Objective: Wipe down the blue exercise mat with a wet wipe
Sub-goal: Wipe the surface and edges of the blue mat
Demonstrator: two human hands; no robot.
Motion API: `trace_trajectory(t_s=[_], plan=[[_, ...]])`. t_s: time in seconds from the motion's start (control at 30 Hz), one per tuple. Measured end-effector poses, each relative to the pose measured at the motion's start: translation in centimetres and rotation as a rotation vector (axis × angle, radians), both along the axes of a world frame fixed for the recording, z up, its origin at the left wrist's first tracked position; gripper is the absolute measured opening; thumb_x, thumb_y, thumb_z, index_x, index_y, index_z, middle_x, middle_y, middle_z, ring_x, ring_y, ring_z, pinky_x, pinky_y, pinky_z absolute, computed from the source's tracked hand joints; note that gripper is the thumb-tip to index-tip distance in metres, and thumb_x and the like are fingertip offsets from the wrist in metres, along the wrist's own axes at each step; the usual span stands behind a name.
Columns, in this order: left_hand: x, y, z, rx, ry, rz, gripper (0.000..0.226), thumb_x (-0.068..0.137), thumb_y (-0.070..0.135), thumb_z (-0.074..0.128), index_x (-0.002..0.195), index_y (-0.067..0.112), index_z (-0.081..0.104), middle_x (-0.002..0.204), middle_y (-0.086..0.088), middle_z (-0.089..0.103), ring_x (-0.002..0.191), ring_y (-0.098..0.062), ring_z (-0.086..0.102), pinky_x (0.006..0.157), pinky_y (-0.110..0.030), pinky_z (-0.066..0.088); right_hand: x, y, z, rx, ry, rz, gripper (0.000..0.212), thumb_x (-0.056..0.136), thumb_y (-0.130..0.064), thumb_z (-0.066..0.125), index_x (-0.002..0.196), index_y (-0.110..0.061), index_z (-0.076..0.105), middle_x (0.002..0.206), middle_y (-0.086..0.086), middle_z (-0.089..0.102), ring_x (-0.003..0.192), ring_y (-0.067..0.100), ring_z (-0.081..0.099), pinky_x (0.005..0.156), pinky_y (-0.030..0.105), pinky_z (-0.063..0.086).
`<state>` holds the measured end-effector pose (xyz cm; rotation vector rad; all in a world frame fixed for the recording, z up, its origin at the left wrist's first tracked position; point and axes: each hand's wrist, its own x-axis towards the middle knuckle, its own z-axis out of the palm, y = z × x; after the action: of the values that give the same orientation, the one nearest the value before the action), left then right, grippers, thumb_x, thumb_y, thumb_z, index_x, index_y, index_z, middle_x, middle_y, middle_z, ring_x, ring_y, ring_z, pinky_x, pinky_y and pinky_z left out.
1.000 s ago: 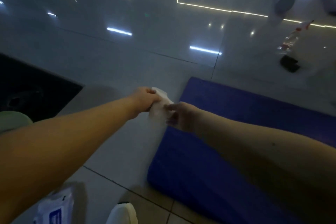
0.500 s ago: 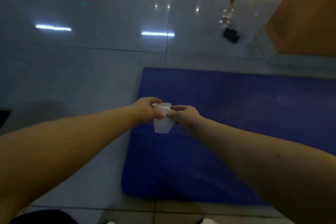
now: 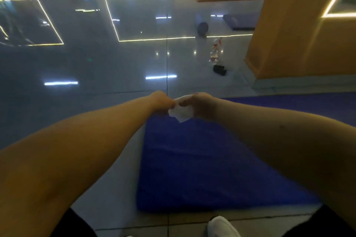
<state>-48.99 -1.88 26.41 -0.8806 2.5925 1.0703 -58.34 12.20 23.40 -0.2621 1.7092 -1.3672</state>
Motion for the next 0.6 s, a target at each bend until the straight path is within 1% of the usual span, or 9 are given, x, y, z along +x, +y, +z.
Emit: trace_trajectory(t_s=[0.07,0.1,0.17,0.27,0.3,0.33,0.4,0.47,0.6], plan=[[0.3,0.6,1.1,0.044,0.051,0.114,0.027,0.093,0.021,0.063,0.108,-0.002,0.065,0.105,-0.016,0.068,0.093,-0.029,0.066,0.088,-0.033,0.055,1.1,0.1,1.6,-0.082,-0.040,-0.048,0.067,0.075,-0.008,0.077,0.135,0.007,0.053,0.132,0.026,0.061,0.117,0.040,0.064,0.095,0.050,0.056],[0.5,0.8,1.3,0.080,0.091,0.171,0.024,0.092,0.023,0.063,0.104,0.001,0.065,0.109,-0.017,0.068,0.097,-0.030,0.067,0.091,-0.037,0.056,1.4,0.1,2.1,-0.084,-0.025,-0.097,0.056,0.085,-0.003,0.070,0.136,0.010,0.051,0.135,0.026,0.059,0.122,0.039,0.061,0.099,0.046,0.053],[1.0,1.3,1.1,0.154,0.141,0.250,0.026,0.094,0.025,0.061,0.109,0.004,0.063,0.113,-0.016,0.067,0.099,-0.029,0.066,0.090,-0.041,0.058,1.9,-0.2,2.4,0.007,0.058,-0.150,0.041,0.097,-0.003,0.060,0.135,0.010,0.052,0.136,0.023,0.058,0.125,0.035,0.059,0.102,0.038,0.051],[1.7,1.2,-1.3,0.228,0.154,0.310,0.046,0.097,0.030,0.059,0.129,-0.002,0.053,0.120,-0.016,0.061,0.109,-0.031,0.062,0.088,-0.036,0.056,2.2,-1.4,1.8,0.391,0.482,-0.096,0.034,0.090,-0.023,0.075,0.112,-0.002,0.060,0.108,0.015,0.067,0.093,0.027,0.066,0.070,0.031,0.052],[1.8,1.0,-2.4,0.186,0.179,0.308,0.047,0.097,0.030,0.059,0.130,-0.002,0.054,0.120,-0.018,0.061,0.108,-0.033,0.062,0.089,-0.036,0.054,2.3,-1.8,1.4,0.455,0.575,-0.093,0.035,0.089,-0.024,0.076,0.111,-0.004,0.058,0.106,0.014,0.066,0.087,0.025,0.064,0.066,0.032,0.051],[2.1,0.9,-3.2,0.125,0.192,0.293,0.042,0.097,0.030,0.058,0.125,-0.002,0.058,0.114,-0.019,0.063,0.100,-0.031,0.063,0.085,-0.035,0.052,2.4,-2.4,0.8,0.453,0.569,-0.088,0.033,0.089,-0.020,0.074,0.113,-0.004,0.058,0.109,0.013,0.066,0.087,0.025,0.064,0.067,0.034,0.054],[2.6,0.1,-5.0,0.043,0.191,0.249,0.029,0.098,0.030,0.055,0.101,0.003,0.066,0.089,-0.013,0.065,0.080,-0.026,0.060,0.071,-0.031,0.046,3.2,-3.8,-1.0,0.332,0.367,-0.100,0.023,0.094,-0.016,0.066,0.110,-0.002,0.058,0.107,0.015,0.068,0.084,0.026,0.068,0.072,0.040,0.062],[2.8,-0.7,-6.6,0.018,0.170,0.211,0.031,0.100,0.032,0.053,0.086,0.007,0.063,0.079,-0.011,0.061,0.070,-0.023,0.057,0.064,-0.030,0.041,4.6,-4.8,-2.4,0.236,0.065,-0.141,0.029,0.101,-0.025,0.058,0.116,0.000,0.054,0.107,0.020,0.067,0.084,0.031,0.071,0.071,0.045,0.063],[2.1,-2.0,-10.6,0.018,0.105,0.154,0.032,0.102,0.029,0.049,0.108,0.000,0.063,0.097,-0.019,0.065,0.079,-0.029,0.058,0.067,-0.034,0.043,5.0,-7.0,-6.6,0.188,-0.191,-0.124,0.043,0.106,-0.042,0.046,0.128,-0.005,0.053,0.121,0.024,0.065,0.100,0.038,0.070,0.078,0.056,0.061]])
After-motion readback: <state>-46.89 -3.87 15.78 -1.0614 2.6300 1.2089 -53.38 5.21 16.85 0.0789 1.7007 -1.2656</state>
